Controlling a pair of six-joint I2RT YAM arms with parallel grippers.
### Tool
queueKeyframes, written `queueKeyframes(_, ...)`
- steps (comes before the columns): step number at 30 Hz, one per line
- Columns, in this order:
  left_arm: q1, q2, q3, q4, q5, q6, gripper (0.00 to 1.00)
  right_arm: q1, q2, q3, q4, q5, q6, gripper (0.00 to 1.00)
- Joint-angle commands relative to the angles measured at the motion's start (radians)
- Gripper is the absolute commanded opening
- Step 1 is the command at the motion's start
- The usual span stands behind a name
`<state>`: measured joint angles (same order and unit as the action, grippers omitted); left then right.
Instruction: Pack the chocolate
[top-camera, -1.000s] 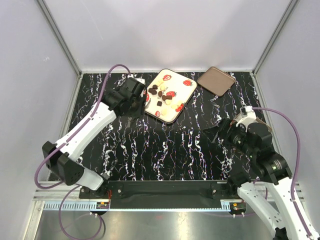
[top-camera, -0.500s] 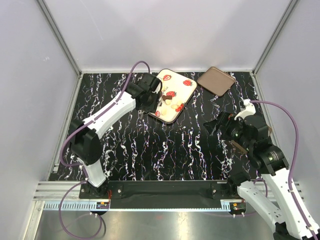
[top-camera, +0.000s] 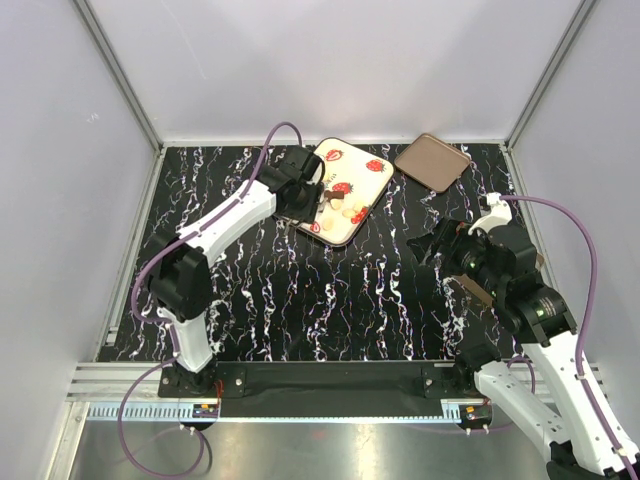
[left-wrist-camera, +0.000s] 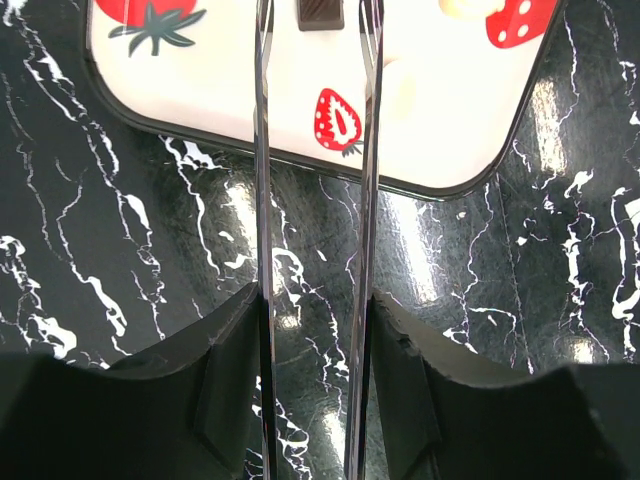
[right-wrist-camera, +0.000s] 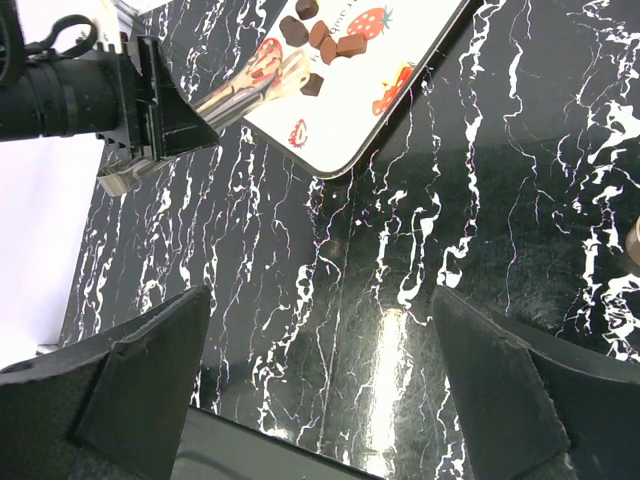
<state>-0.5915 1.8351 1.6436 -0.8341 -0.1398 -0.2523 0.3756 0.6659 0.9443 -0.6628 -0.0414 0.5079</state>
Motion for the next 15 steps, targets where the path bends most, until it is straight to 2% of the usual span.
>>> queueKeyframes(1,-0.001,0.015,0.013,0.055,0.017,0.012,0.48,-0.003,-0.011,0.047,0.034,0.032,-0.026,0.99)
queueKeyframes(15,0.001,0.062,-0.018,0.082,-0.009,0.01,0.47,-0.003,-0.02,0.044,0.037,0.034,-0.026,0.99)
